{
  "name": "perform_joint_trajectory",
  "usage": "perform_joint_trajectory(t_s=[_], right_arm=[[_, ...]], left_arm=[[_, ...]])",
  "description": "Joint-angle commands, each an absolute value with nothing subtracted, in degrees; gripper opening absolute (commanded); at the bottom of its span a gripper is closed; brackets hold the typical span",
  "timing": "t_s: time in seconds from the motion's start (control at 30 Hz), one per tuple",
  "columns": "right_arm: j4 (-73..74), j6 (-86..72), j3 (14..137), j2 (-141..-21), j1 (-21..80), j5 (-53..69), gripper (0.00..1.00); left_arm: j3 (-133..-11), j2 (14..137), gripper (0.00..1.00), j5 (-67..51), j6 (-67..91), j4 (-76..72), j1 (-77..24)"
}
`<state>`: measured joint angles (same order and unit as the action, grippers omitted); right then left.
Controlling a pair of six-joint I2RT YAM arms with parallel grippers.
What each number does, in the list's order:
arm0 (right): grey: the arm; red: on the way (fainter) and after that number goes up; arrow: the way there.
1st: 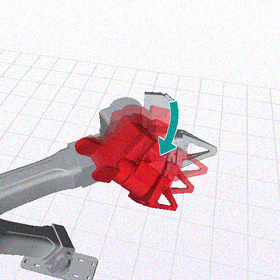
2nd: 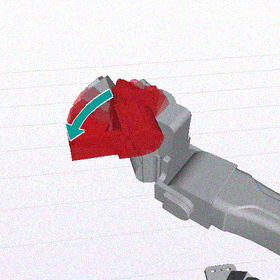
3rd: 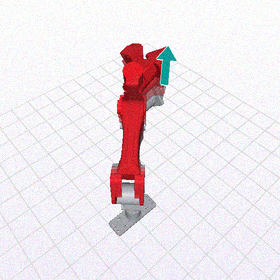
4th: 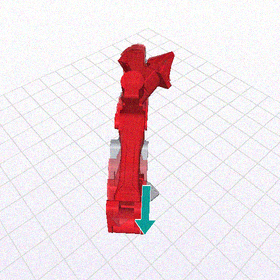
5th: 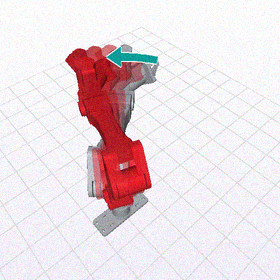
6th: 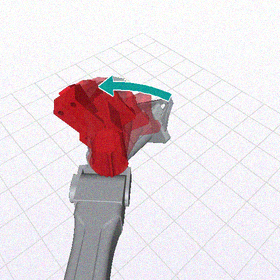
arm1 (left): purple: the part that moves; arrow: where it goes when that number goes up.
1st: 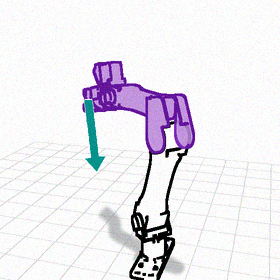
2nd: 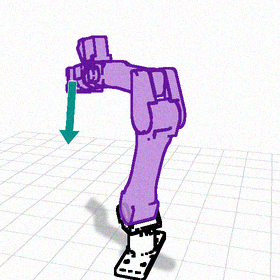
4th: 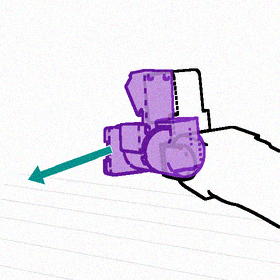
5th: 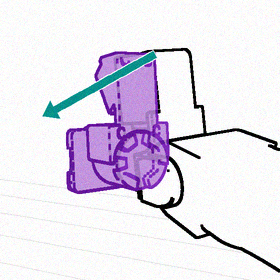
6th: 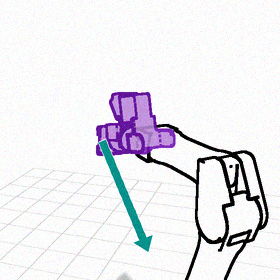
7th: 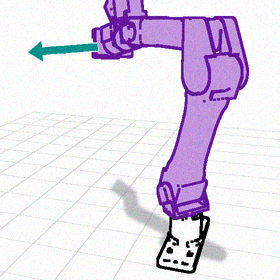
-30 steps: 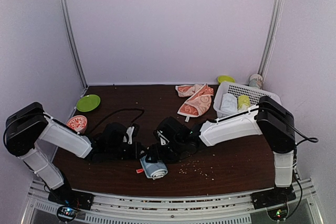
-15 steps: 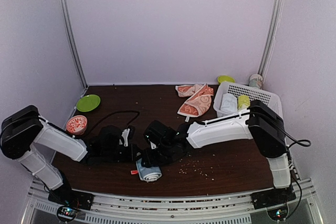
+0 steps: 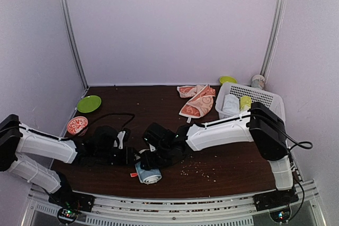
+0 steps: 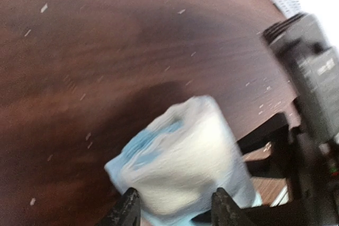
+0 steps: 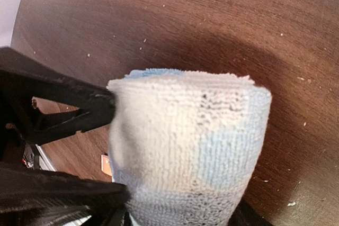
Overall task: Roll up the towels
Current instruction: Pick up the towel from the center of the board.
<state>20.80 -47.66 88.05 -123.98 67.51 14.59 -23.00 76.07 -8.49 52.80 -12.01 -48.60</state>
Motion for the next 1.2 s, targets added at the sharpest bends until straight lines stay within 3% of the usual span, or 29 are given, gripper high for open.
perform_joint_trajectory(t_s=[0.0,0.43,0.97,1.17], right_arm=[[26.8,-47.2,86.3,-128.3,68.5,13.3,0.6],[33.1,-44.9,94.0,-130.3,69.7,10.1,0.8],[48.0,-42.2,108.9,-141.1,72.9,3.6,0.74],[53.5,-40.4,113.7,-144.8,74.8,1.1,0.77]], left_arm=[[-22.4,70.3,0.48,-6.5,52.6,3.0,-48.9],[-20.0,45.9,0.49,2.1,56.5,21.3,-48.9],[-16.9,32.0,0.49,5.2,58.7,30.5,-48.9],[-16.6,28.4,0.48,5.7,59.3,33.1,-48.9]])
